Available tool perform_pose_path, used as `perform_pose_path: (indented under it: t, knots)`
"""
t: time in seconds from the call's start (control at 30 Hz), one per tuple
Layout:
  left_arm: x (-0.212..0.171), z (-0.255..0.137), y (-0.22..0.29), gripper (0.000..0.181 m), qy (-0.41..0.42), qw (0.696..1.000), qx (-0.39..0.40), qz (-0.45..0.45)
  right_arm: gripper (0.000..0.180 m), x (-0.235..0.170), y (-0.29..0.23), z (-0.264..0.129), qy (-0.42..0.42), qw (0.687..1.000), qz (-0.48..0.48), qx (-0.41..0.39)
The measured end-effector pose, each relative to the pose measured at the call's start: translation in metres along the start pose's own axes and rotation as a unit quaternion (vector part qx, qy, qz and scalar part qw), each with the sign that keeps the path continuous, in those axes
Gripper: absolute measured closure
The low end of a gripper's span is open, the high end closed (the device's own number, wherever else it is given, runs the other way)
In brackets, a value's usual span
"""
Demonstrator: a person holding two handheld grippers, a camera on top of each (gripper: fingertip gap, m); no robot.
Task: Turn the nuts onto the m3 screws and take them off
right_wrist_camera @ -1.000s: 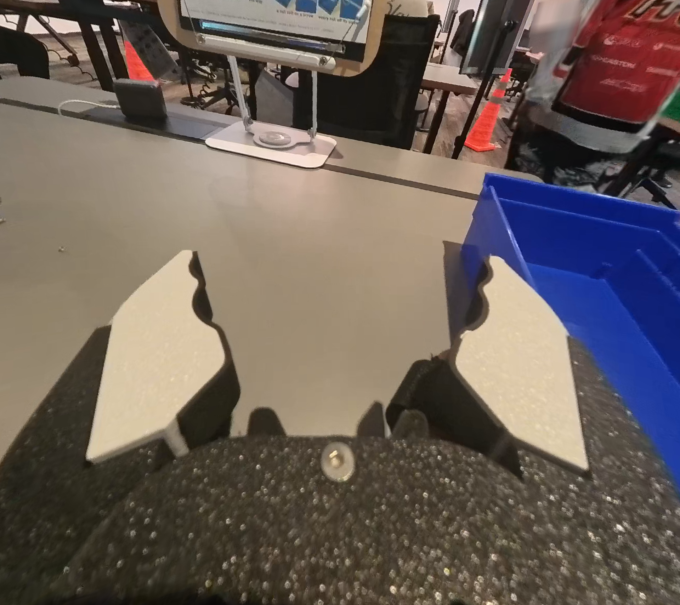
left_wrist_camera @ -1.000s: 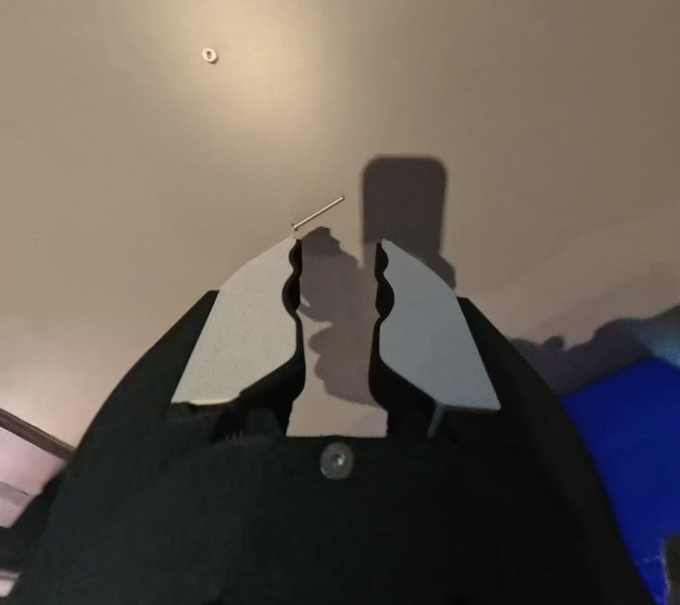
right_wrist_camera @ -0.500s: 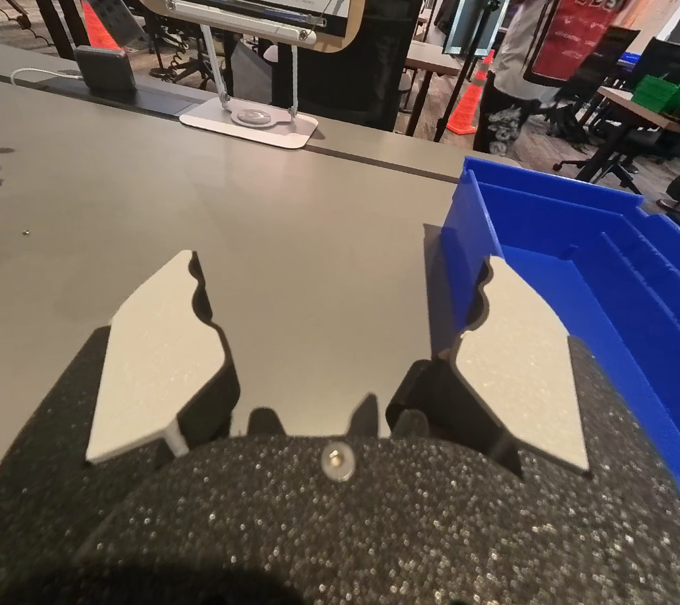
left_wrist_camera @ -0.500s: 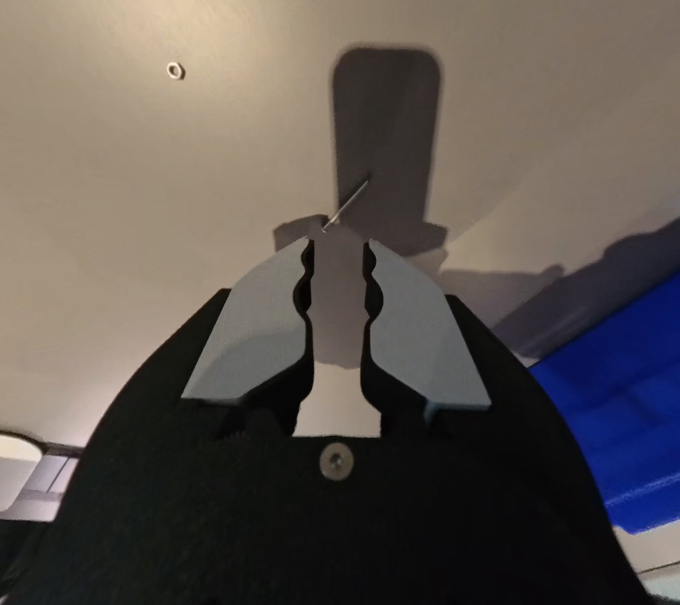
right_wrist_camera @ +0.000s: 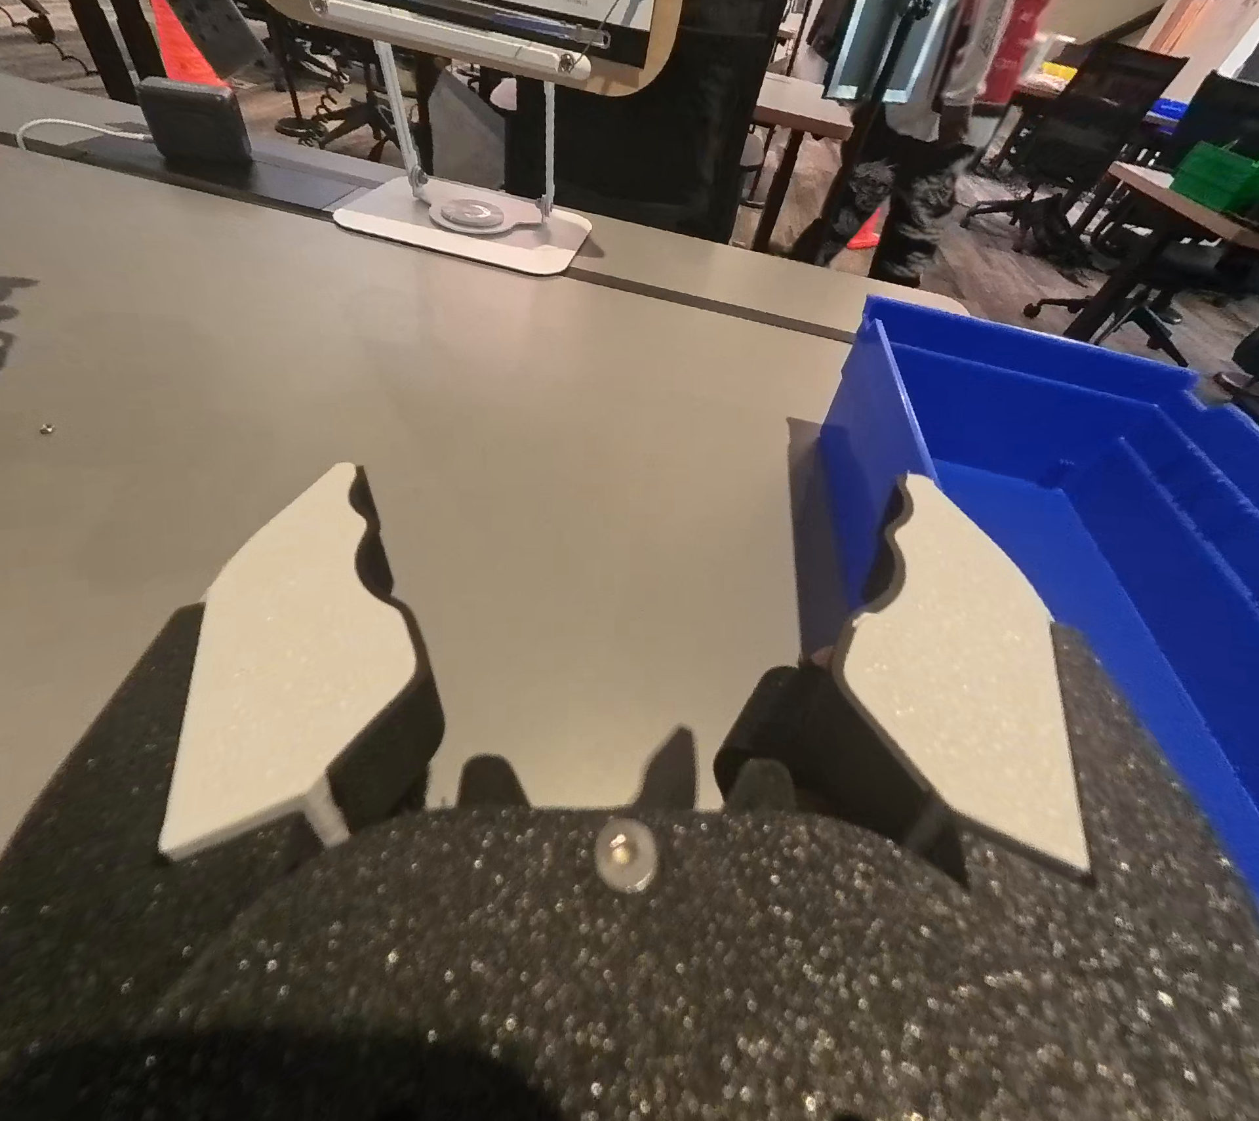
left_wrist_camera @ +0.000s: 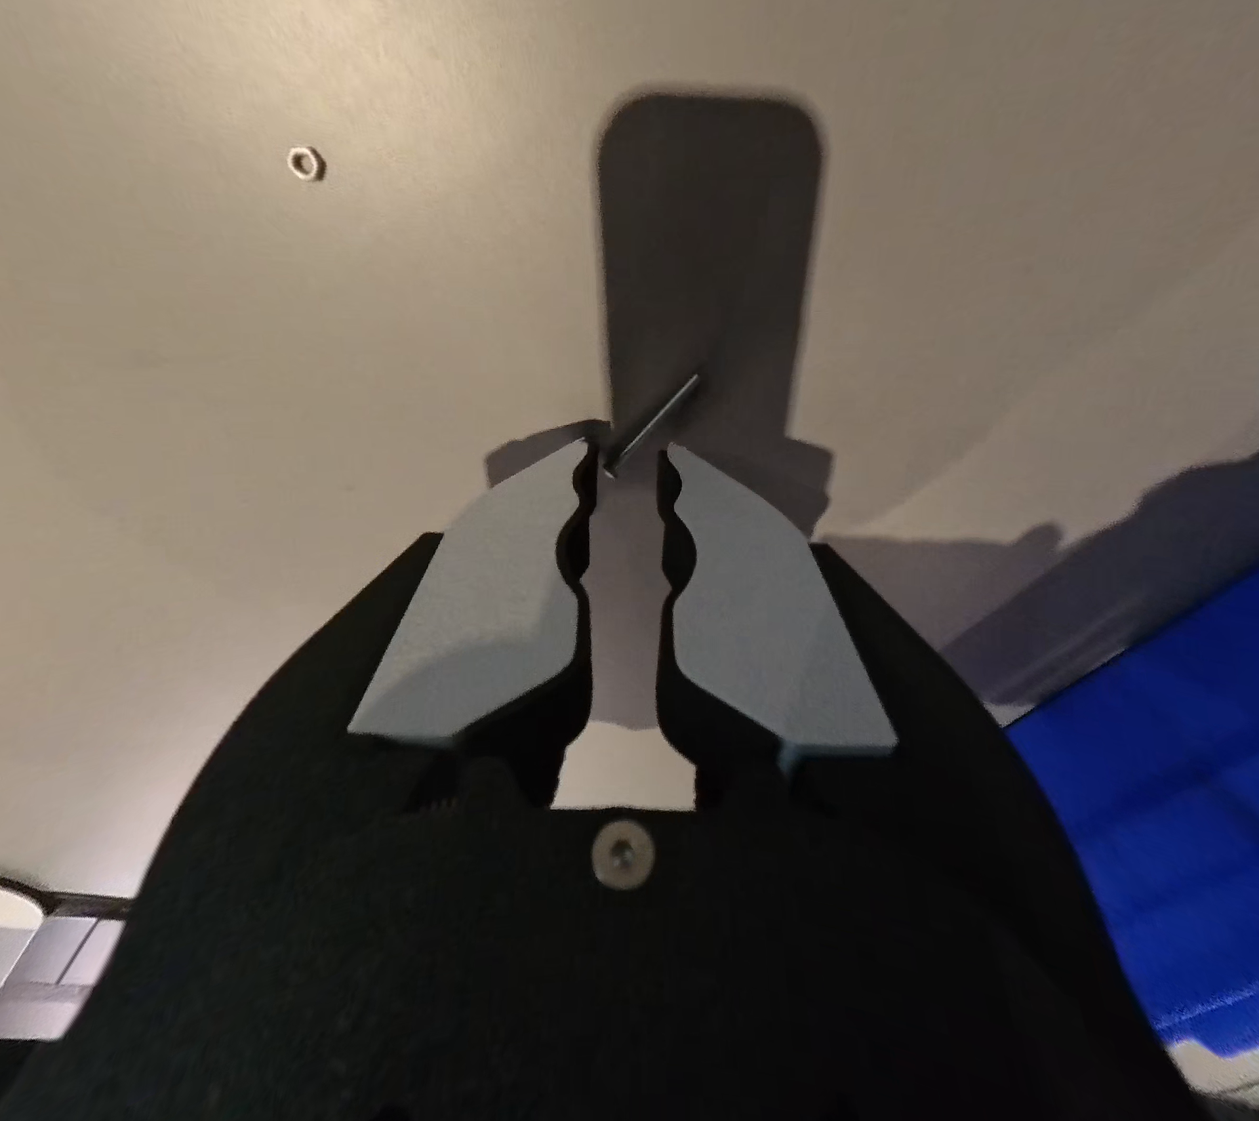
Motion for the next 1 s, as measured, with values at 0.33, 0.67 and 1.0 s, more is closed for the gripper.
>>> perform_pose_path:
  t: [0.33,0.67,1.0]
  knots:
    - [-0.006,0.002,0.007,0.179,0.024,0.999,0.03,-0.026,0.044,-0.002,0.001,0.001,0.003,1.0,0.003,0.0]
    - [-0.013,0.002,0.02,0.179,0.088,0.965,0.084,-0.232,0.045,0.001,0.001,0.002,0.011,1.0,0.006,0.002]
    - [-0.01,0.001,0.045,0.179,0.144,0.848,0.085,-0.503,0.045,0.005,-0.005,0.009,0.021,1.0,0.007,0.021]
Point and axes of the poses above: each gripper's, where its closed fingertips meet, z out along the fingers, x out of its top, y = z × x across the jaws, the point moved 10 cm from there along -z, back along the fingers, and after that the axes turned 1 degree about -z, right-handed, at the moved point
